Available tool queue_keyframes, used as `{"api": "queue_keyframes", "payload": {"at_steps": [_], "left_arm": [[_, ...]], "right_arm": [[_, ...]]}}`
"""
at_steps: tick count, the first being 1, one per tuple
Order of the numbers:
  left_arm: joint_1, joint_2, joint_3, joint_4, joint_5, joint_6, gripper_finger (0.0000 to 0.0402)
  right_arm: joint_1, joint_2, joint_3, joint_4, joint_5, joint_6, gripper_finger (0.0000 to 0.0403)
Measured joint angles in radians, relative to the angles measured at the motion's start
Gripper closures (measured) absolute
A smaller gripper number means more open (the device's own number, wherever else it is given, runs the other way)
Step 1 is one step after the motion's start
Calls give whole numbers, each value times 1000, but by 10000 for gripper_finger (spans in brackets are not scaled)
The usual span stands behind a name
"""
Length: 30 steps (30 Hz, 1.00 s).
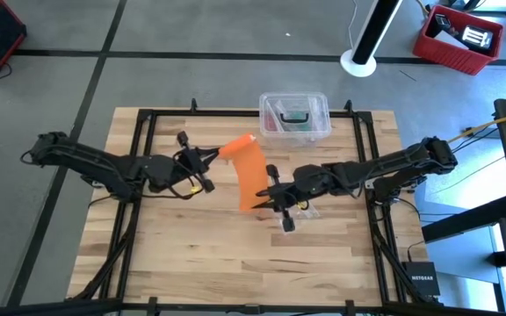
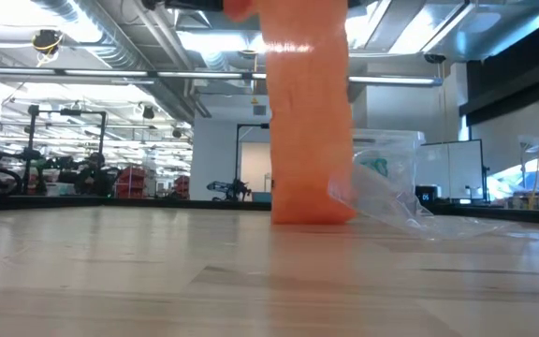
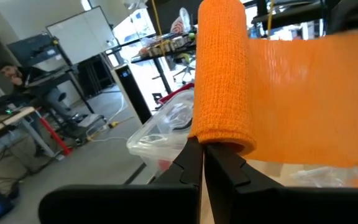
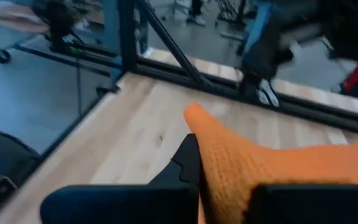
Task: Roll bandage
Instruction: Roll the orange bandage
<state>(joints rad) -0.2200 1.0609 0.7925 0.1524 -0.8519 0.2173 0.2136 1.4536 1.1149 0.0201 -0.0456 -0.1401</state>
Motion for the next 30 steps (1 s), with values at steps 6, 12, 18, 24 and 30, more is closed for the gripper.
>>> {"api": "queue_keyframes", "payload": {"at_steps": [6, 12, 18, 24, 30], "left_arm": [[12, 44, 0, 5, -5, -1, 402], [11, 102, 0, 55, -16, 4, 402], [10, 138, 0, 34, -17, 5, 402], [-19, 166, 0, 10, -17, 8, 402], [-70, 195, 0, 6, -22, 1, 402]], "right_arm": [[3, 2, 0, 48, 8, 9, 393], [2, 11, 0, 131, 9, 34, 398], [2, 11, 62, 121, -1, 38, 396], [-13, 11, 128, 50, -11, 33, 399], [-41, 32, 148, 8, 3, 73, 400]]}}
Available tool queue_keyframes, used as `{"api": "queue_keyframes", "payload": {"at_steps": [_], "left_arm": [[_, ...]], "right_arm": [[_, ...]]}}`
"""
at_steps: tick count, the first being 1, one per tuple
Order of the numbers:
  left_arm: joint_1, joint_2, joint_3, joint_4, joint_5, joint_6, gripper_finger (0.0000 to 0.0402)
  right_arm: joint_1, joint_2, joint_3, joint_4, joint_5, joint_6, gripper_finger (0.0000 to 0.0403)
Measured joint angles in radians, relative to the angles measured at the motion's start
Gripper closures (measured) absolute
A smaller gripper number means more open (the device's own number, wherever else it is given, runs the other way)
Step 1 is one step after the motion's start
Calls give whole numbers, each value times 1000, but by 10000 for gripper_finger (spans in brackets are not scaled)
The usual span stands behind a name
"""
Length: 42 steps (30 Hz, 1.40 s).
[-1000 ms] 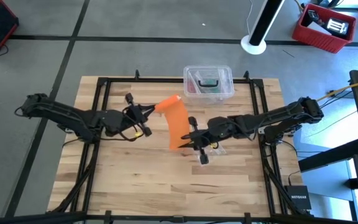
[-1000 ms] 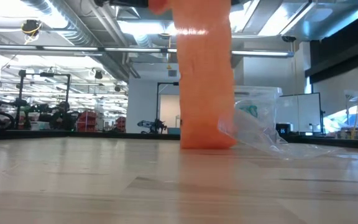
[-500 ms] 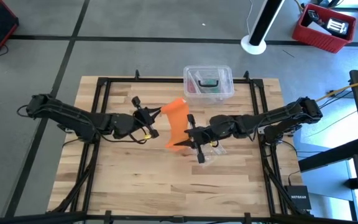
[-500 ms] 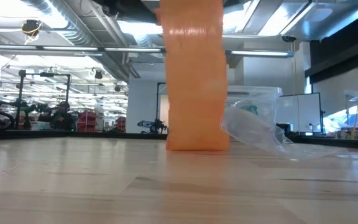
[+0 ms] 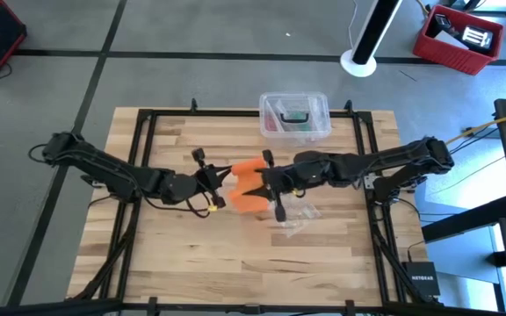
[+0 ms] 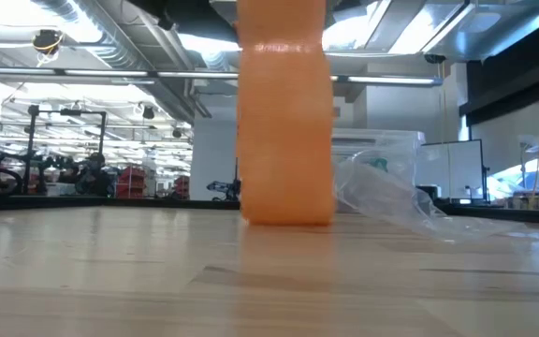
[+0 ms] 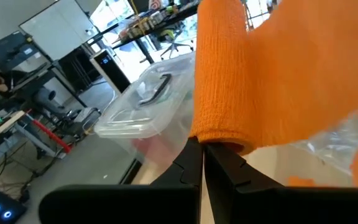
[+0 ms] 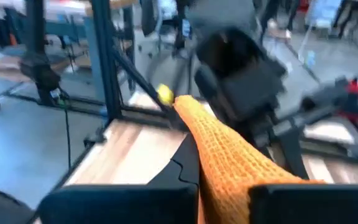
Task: Roll bandage
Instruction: Roll the orange bandage
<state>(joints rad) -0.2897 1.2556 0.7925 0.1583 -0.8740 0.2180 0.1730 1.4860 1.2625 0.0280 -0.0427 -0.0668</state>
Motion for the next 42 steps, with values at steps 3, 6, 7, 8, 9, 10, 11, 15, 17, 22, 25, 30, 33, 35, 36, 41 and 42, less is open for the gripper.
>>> {"api": "queue_keyframes", "payload": {"at_steps": [3, 6, 7, 8, 9, 10, 11, 15, 17, 22, 25, 30, 33, 35, 36, 41, 42], "left_arm": [[-19, 18, 0, -25, -7, -20, 402], [-28, 37, 0, -36, -11, -33, 402], [-34, 42, 0, -44, -12, -37, 402], [-38, 49, 0, -48, -14, -42, 402], [-40, 55, 0, -52, -15, -43, 402], [-43, 63, 0, -54, -14, -43, 402], [-45, 70, 0, -53, -14, -43, 402], [-42, 90, 0, -35, -14, -28, 402], [-42, 99, 0, -41, -15, -39, 402], [-45, 122, 0, -44, -88, -75, 402], [-44, 122, 0, -35, -148, -90, 402], [-55, 117, 0, 8, -160, -97, 402], [-75, 103, 0, 26, -138, -77, 402], [-88, 87, 0, 31, -121, -68, 402], [-95, 78, 0, 40, -121, -57, 402], [-136, 24, 0, 53, -121, -22, 402], [-144, 12, 0, 54, -121, -13, 402]], "right_arm": [[-12, 20, 0, 12, 14, 28, 400], [-11, 25, 0, -34, 6, 32, 401], [-11, 25, 0, -54, 9, 29, 401], [-11, 25, 0, -62, 16, 28, 401], [-11, 25, 0, -63, 25, 28, 400], [-11, 24, 0, -56, 30, 27, 400], [-11, 24, 0, -33, 33, 21, 400], [-24, 34, 1, -13, 33, -21, 399], [-34, 53, 1, -21, 32, -16, 399], [-44, 83, 0, -6, 29, -11, 398], [-24, 97, 0, -43, -12, -1, 398], [45, 101, 0, -181, -29, 10, 398], [87, 101, 0, -273, 5, 10, 398], [105, 101, -1, -320, 46, 9, 398], [111, 101, -11, -321, 69, 9, 398], [106, 103, -66, -319, 162, 29, 398], [101, 103, -67, -317, 188, 41, 397]]}}
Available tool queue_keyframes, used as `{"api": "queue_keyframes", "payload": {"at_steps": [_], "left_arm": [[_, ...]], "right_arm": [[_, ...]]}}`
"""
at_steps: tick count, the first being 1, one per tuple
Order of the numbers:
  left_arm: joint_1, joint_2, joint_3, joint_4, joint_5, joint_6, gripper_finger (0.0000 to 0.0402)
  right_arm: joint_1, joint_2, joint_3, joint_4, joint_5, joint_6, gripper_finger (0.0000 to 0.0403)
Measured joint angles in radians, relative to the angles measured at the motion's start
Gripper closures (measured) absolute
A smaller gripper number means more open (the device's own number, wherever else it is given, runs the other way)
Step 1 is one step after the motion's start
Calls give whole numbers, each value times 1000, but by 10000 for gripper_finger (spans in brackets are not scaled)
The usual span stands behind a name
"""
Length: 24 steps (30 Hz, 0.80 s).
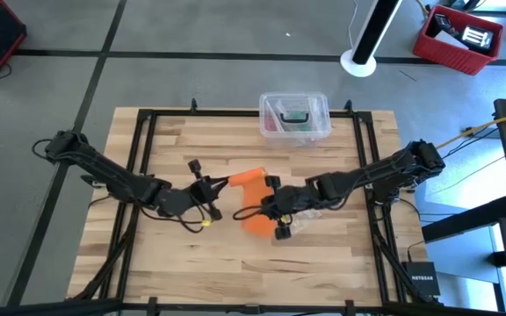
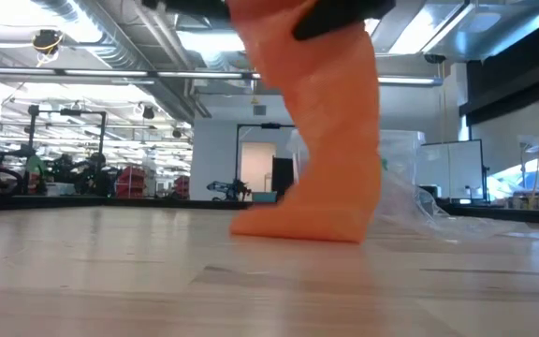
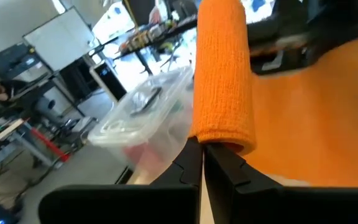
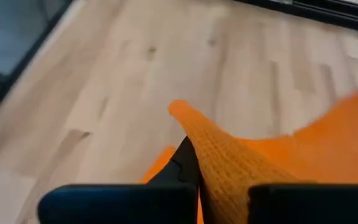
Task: Roll bandage
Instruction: Roll the orange bandage
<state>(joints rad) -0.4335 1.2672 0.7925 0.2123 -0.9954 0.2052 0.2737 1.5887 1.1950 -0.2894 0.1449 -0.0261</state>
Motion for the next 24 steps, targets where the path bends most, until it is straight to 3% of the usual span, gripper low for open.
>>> {"api": "queue_keyframes", "payload": {"at_steps": [3, 7, 14, 19, 22, 24], "left_arm": [[-17, -34, 0, 9, 0, 36, 402], [-31, -84, 0, 10, 0, 62, 402], [-32, -187, 10, 9, 0, 109, 402], [-31, -245, 10, 2, 0, 142, 402], [-29, -261, 10, 4, 0, 143, 402], [-29, -264, 10, 5, 0, 144, 402]], "right_arm": [[-17, 0, 0, 3, 65, 64, 388], [-62, 0, 46, -82, 39, 124, 333], [-90, -3, 214, -457, -32, 117, 217], [-92, -27, 293, -696, -22, 98, 174], [-91, -83, 264, -685, 2, 83, 165], [-93, -137, 195, -589, 38, 50, 164]]}}
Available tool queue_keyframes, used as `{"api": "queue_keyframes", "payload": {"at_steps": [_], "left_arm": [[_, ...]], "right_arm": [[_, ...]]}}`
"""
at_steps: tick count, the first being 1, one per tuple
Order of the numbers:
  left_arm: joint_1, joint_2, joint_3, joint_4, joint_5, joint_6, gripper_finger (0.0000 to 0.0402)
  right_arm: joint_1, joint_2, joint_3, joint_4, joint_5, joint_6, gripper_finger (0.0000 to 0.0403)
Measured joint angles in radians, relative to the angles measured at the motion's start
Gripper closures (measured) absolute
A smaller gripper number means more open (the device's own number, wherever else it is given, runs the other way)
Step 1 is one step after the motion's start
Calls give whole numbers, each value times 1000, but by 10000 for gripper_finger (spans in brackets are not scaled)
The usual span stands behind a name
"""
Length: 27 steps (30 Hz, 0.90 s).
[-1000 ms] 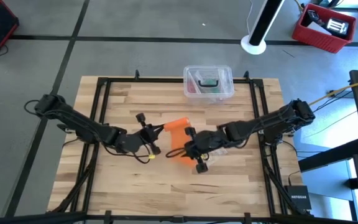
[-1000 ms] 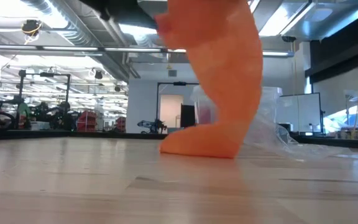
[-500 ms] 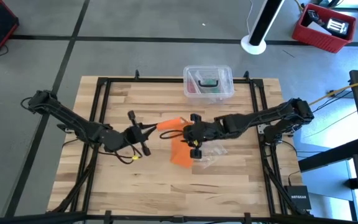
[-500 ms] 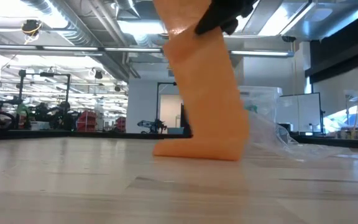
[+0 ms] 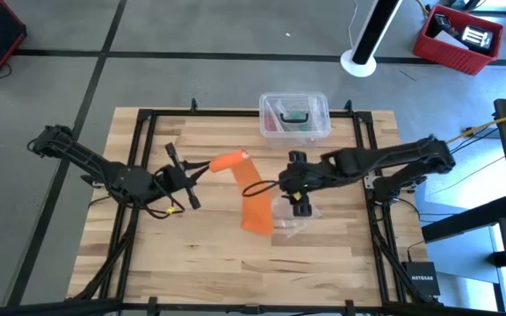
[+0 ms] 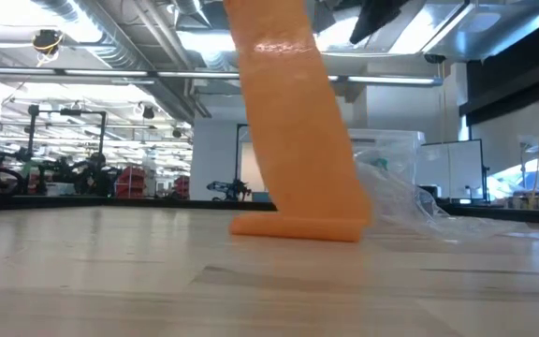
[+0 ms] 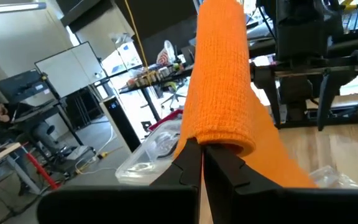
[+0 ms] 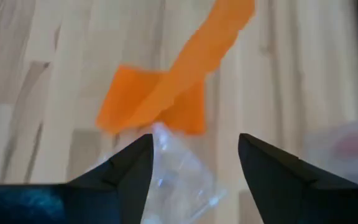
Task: Roll bandage
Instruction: Roll the orange bandage
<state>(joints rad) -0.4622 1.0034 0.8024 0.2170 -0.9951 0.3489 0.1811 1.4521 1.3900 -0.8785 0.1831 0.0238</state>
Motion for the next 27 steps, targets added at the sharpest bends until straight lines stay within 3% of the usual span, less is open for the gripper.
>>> {"api": "queue_keyframes", "payload": {"at_steps": [6, 10, 17, 22, 27], "left_arm": [[0, -1, 0, -20, 0, -5, 402], [0, -1, 0, -23, 0, -13, 402], [0, -1, 1, -27, 0, -19, 402], [-4, -1, 1, -28, 5, -43, 402], [-8, -1, 1, -31, 24, -57, 402]], "right_arm": [[-41, -149, -326, 692, -24, -22, 166], [-47, -125, -444, 920, -23, 50, 166], [-44, -25, -458, 1022, -43, 113, 166], [-60, 20, -458, 1078, 65, 75, 166], [-95, 35, -454, 1149, 33, 73, 173]]}}
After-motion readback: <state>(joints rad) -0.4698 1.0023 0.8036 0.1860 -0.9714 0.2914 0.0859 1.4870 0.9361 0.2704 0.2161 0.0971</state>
